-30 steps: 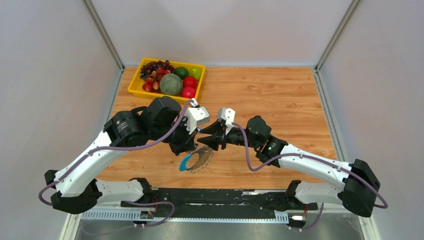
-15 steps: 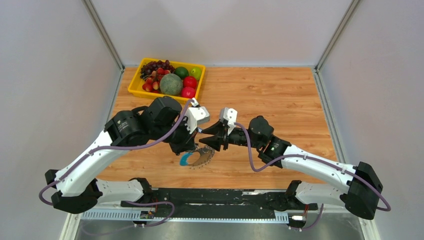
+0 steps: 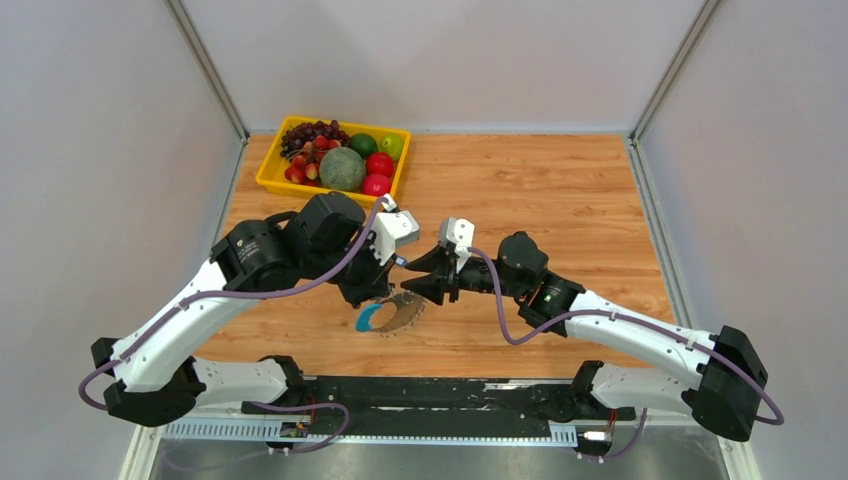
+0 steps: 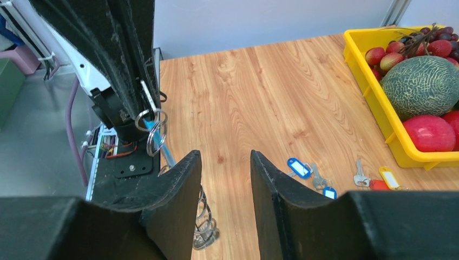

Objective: Remove the keys from the keyring

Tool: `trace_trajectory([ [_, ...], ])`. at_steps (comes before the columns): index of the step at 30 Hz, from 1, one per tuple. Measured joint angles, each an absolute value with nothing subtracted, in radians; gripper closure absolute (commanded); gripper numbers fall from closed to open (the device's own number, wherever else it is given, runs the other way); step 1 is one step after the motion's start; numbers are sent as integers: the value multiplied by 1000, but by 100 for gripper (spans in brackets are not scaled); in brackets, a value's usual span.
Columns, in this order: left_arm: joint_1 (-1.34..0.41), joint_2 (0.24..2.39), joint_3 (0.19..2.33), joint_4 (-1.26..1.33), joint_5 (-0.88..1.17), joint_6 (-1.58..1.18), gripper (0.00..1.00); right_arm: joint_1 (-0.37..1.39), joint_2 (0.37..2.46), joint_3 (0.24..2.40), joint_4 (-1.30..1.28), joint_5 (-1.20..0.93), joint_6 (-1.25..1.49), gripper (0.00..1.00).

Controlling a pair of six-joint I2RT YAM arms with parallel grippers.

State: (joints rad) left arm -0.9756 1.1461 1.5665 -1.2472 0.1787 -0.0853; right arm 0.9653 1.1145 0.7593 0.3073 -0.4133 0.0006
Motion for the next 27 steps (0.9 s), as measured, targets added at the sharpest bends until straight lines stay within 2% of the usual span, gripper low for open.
trace_trajectory([
  [11, -976, 1146, 1593, -1259, 143, -84, 100, 965, 1111, 761, 250, -506, -33, 58],
  [27, -976, 1124, 1573, -1237, 208, -37, 100, 965, 1101, 767, 244, -482, -28, 57],
])
